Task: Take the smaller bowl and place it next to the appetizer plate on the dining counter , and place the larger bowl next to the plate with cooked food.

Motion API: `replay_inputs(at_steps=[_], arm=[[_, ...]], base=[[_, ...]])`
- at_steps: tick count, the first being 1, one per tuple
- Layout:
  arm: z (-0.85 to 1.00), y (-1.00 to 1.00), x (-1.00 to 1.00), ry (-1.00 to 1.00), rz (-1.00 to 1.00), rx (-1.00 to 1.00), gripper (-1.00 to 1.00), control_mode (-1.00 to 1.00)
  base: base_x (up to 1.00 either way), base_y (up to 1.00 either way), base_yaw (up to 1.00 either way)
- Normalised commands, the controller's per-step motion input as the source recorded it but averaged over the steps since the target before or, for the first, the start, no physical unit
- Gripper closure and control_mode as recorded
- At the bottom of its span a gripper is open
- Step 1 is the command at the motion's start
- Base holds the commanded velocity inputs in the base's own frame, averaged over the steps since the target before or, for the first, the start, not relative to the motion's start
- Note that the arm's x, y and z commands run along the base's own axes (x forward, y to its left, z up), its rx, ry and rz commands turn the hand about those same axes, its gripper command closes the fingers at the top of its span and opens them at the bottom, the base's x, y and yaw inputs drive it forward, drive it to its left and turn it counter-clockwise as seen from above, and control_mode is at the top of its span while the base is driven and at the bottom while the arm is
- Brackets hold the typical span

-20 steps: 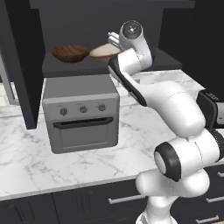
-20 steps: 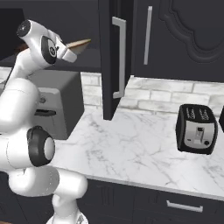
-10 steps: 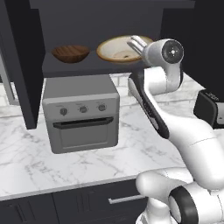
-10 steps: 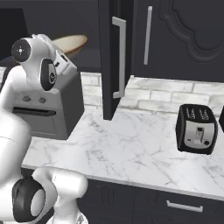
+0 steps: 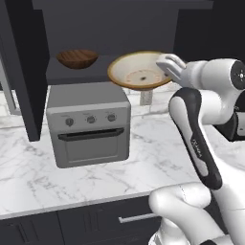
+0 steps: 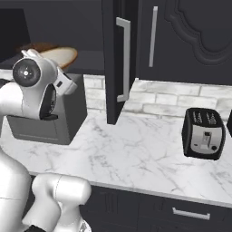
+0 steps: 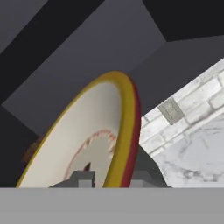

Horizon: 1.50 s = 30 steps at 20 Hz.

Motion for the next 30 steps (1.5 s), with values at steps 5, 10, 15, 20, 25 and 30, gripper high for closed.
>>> replay_inputs(at_steps=[5,10,15,20,25,30], arm=[[-0.06,0.21,-0.95,-0.03,0.02,-0.05,1.00,-1.00],[-0.16,0.54,-0.49,-0.01,0.00,-0.09,1.00,-1.00],[-0.07,0.16,-0.19,0.00,0.00,-0.04,1.00,1.00],[0.00,0.00,0.00,0.00,0.00,0.00,1.00,1.00],[0.00,0.00,0.00,0.00,0.00,0.00,1.00,1.00],[0.00,0.00,0.00,0.00,0.00,0.00,1.00,1.00]], base=[[0.00,0.00,0.00],[0.00,0.00,0.00],[-0.41,0.00,0.00],[-0.65,-0.17,0.00],[-0.55,-0.03,0.24],[-0.34,0.00,0.52]])
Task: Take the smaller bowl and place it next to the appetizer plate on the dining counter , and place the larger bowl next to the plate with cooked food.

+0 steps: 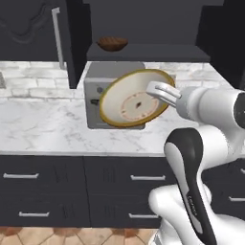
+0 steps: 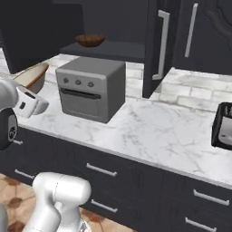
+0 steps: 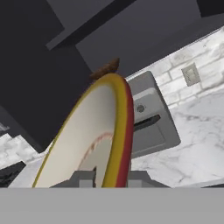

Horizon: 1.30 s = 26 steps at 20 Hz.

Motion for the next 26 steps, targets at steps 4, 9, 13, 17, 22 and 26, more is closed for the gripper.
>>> replay_inputs(at_steps=[4,9,13,17,22,26], arm=[[0.00,0.00,0.00,0.00,0.00,0.00,1.00,1.00],[0.00,0.00,0.00,0.00,0.00,0.00,1.00,1.00],[0.00,0.00,0.00,0.00,0.00,0.00,1.00,1.00],[0.00,0.00,0.00,0.00,0.00,0.00,1.00,1.00],[0.00,0.00,0.00,0.00,0.00,0.00,1.00,1.00],[0.00,0.00,0.00,0.00,0.00,0.00,1.00,1.00]], base=[[-0.36,0.00,0.59],[-0.47,0.00,0.56],[-0.17,0.00,0.66],[0.00,0.00,0.66],[0.00,0.00,0.63],[-0.01,-0.01,0.57]])
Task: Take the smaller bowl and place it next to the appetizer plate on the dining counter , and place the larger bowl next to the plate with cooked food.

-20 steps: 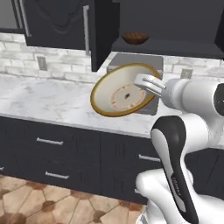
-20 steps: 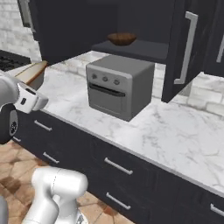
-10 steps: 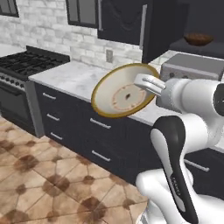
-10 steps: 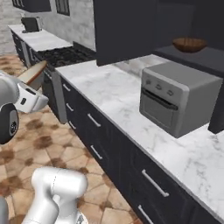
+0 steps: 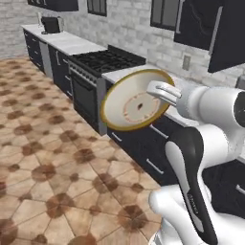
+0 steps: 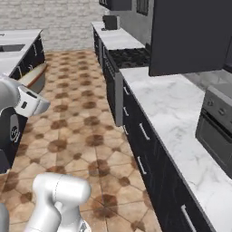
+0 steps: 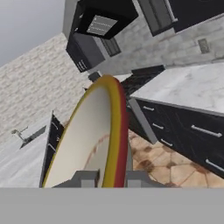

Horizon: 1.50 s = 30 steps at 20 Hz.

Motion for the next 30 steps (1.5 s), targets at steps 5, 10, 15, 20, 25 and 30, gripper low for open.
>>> replay_inputs(at_steps=[5,10,15,20,25,30], arm=[[0.00,0.00,0.00,0.00,0.00,0.00,1.00,1.00],[0.00,0.00,0.00,0.00,0.00,0.00,1.00,1.00],[0.00,0.00,0.00,0.00,0.00,0.00,1.00,1.00],[0.00,0.00,0.00,0.00,0.00,0.00,1.00,1.00],[0.00,0.00,0.00,0.00,0.00,0.00,1.00,1.00],[0.00,0.00,0.00,0.00,0.00,0.00,1.00,1.00]], base=[[0.02,0.04,0.43],[0.41,0.86,0.22],[0.17,1.00,0.12],[-0.01,1.00,0.11],[0.09,0.97,0.15],[0.86,0.25,0.50]])
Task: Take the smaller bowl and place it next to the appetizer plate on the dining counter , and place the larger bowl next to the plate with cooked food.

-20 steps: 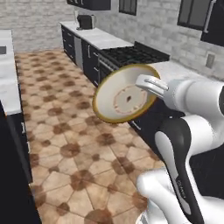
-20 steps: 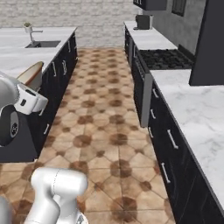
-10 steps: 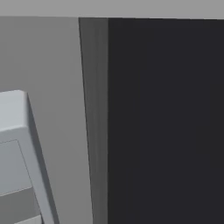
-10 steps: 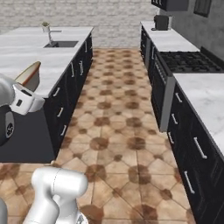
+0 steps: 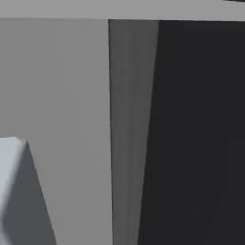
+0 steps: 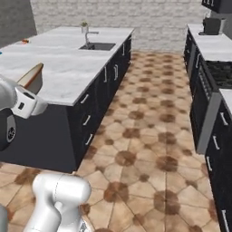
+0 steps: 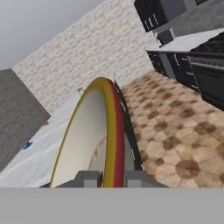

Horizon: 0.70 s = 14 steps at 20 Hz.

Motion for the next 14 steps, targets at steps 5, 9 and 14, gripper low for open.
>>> replay_inputs(at_steps=[5,9,14], arm=[[0.00,0.00,0.00,0.00,0.00,0.00,1.00,1.00],[0.00,0.00,0.00,0.00,0.00,0.00,1.00,1.00],[0.00,0.00,0.00,0.00,0.00,0.00,1.00,1.00]], base=[[1.00,0.00,0.55],[0.82,0.46,0.54],[0.37,0.89,0.52]])
